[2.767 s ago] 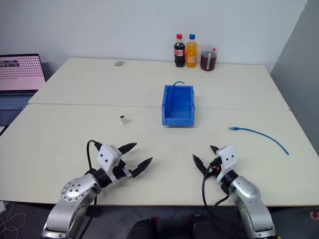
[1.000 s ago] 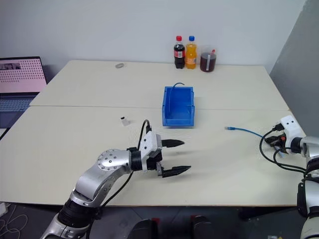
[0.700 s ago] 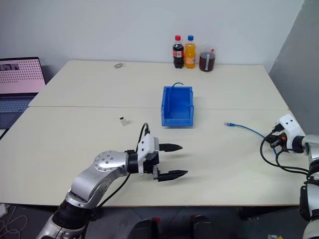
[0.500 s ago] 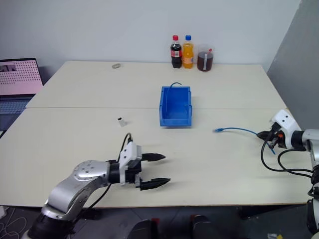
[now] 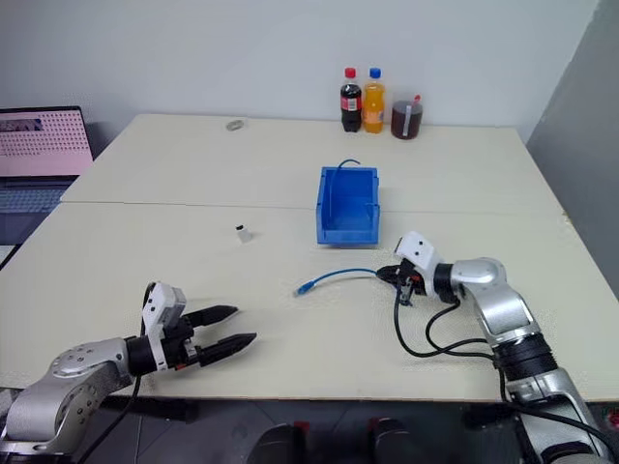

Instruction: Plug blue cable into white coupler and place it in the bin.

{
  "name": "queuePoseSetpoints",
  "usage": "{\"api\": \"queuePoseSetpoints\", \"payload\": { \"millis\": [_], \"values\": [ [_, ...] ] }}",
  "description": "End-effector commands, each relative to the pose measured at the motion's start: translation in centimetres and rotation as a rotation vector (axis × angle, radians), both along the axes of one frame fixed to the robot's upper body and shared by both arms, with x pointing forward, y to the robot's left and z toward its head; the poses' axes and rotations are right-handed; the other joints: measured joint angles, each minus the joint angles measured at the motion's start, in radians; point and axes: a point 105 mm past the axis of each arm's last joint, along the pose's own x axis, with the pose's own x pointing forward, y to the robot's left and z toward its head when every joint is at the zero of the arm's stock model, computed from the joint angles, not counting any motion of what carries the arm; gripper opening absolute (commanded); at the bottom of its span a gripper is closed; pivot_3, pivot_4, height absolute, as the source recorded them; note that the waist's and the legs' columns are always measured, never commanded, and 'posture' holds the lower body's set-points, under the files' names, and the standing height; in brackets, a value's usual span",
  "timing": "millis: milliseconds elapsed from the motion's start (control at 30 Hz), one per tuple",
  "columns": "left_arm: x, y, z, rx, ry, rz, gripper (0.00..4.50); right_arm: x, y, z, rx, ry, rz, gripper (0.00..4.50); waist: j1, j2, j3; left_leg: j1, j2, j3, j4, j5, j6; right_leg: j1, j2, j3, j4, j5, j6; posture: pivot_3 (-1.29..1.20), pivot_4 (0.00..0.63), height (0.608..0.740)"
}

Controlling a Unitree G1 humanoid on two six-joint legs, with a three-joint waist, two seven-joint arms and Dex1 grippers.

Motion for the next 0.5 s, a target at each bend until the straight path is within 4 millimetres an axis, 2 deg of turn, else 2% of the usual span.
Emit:
{"api": "queuePoseSetpoints", "payload": {
  "millis": [33,67,100,200,333,500],
  "values": [
    [0.4,0.0,0.7,0.034,-0.052,-0.018,4.5,0.5,0.2,-0.2,-0.067,-0.064,0.045,0.26,0.0,0.0,0.0,0.0,0.0,0.0,0.0,0.0,0.0,0.0,0.0,0.0,0.0,0.0,0.0,0.0,0.15,0.74],
    [0.6,-0.1,0.6,0.035,-0.053,-0.016,4.5,0.5,0.3,-0.3,-0.073,-0.063,0.057,0.48,-0.001,0.0,0.0,0.0,0.0,0.0,-0.001,0.0,0.0,0.0,0.0,0.0,0.0,0.0,0.0,0.0,0.15,0.74],
    [0.7,-0.1,0.5,0.037,-0.054,-0.015,4.5,0.5,0.3,-0.3,-0.075,-0.062,0.065,0.52,-0.002,0.0,0.0,0.0,0.0,0.0,-0.001,0.0,0.0,0.0,0.0,0.0,0.0,0.0,-0.001,0.0,0.15,0.74],
    [1.2,-0.2,0.4,0.049,-0.064,-0.017,4.5,0.6,0.2,-0.2,-0.087,-0.081,0.074,1.37,-0.004,0.0,0.0,0.0,0.0,0.0,-0.001,0.0,0.0,0.0,0.001,0.0,0.001,0.0,-0.001,0.0,0.15,0.74],
    [2.2,-0.5,0.4,0.066,-0.086,-0.014,4.5,0.2,-0.3,0.0,-0.103,-0.078,0.093,2.22,-0.004,-0.001,0.001,0.0,0.0,0.0,-0.001,0.0,0.0,0.0,0.001,0.0,0.001,0.0,0.0,0.0,0.15,0.74],
    [3.7,-1.4,0.6,0.088,-0.134,-0.022,4.5,-3.1,-1.1,1.3,-0.071,0.031,0.169,3.6,0.006,-0.002,0.001,0.0,0.0,0.0,-0.001,0.0,0.0,0.0,0.001,0.0,0.0,0.0,0.0,0.0,0.15,0.74]
  ]
}}
